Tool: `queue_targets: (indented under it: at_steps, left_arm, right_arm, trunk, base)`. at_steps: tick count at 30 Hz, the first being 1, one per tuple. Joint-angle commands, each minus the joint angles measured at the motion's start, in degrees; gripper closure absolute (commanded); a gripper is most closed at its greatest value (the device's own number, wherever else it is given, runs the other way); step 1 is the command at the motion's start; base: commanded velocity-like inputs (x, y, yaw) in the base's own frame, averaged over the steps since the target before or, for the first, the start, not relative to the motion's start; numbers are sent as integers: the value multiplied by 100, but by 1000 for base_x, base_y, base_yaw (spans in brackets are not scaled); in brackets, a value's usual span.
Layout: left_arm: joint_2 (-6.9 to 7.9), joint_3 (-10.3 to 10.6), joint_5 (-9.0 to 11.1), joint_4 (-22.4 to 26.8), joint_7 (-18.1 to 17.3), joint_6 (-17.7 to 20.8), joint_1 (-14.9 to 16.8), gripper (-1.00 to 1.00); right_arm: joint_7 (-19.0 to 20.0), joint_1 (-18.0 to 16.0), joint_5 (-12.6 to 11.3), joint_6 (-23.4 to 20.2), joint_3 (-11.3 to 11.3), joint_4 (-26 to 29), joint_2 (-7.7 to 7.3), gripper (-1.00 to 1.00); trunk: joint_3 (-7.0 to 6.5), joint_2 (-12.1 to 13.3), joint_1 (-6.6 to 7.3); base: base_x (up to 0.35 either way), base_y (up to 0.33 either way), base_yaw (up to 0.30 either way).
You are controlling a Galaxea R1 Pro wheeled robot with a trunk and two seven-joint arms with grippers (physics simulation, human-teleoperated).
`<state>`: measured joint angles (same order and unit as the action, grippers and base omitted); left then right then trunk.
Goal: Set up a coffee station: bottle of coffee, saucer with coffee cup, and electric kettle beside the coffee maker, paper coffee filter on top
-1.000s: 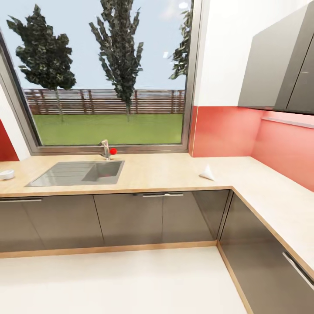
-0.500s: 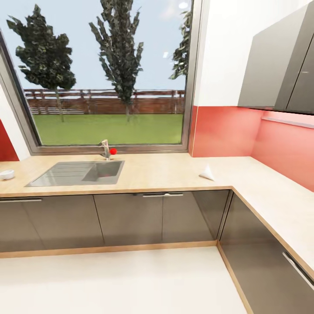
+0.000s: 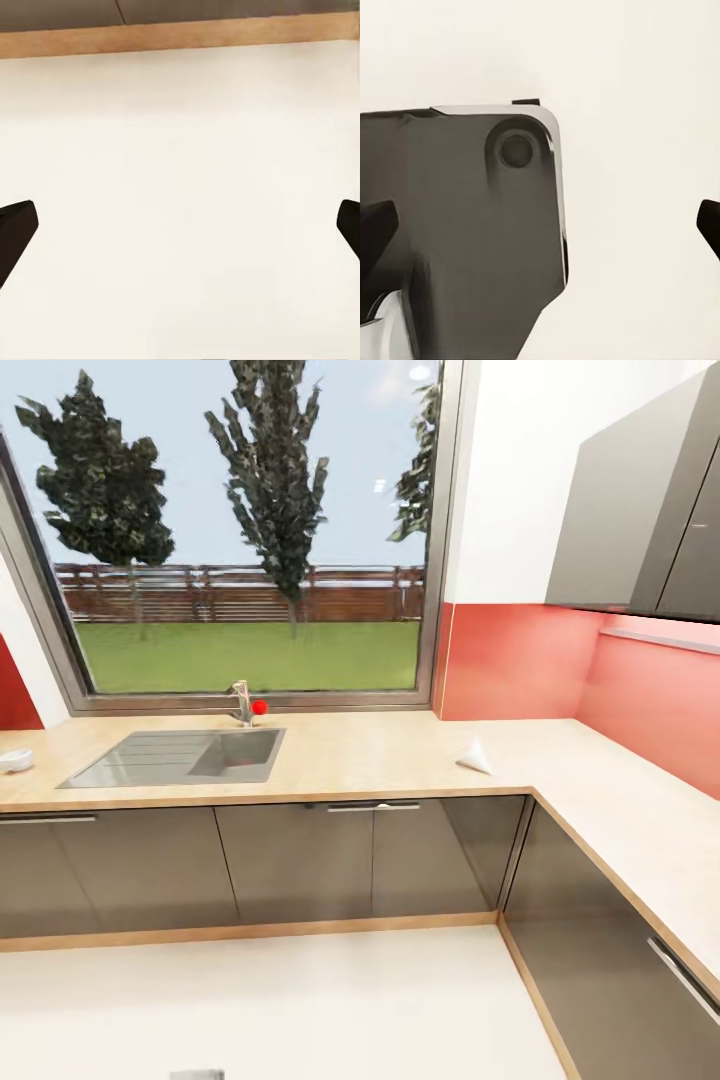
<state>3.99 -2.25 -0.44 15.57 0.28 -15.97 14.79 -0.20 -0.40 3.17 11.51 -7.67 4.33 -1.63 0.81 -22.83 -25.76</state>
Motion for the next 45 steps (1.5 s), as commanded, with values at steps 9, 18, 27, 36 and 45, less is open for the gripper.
queue_targets:
  at_steps: [9,18,27,36,45]
  left_arm:
    - [-125,53,2,711,-2414,460,2391,-100]
    - [-186,502,-157,749,-3546,2392,4156,-100]
    - [-189,853,-214,771,-4490,3186,4787,-100]
    - [73,884,-819,940,-4976,3203,4770,-100]
    - [52,891,-839,948,-4977,3215,4770,-100]
  right_arm:
    - [-6,-4,-186,26,-31,-7,-39,-100]
    - [-6,-4,-185,35,-24,-14,-39,-100]
    - [-6,-4,-183,35,-23,-20,-39,-100]
    - [36,-4,-108,6,5,-65,-37,-100]
    - [46,-4,-119,9,5,-73,-37,-100]
  trunk:
    - [-3,-9,-3]
    - [-3,-9,-3]
    - [-3,-9,-3]
    - [-3,-9,-3]
    - [-3,-9,-3]
  base:
    - [0,0,-33]
    - [0,0,0]
    - [0,0,0]
    - [89,3,0]
    - [299,166,-70]
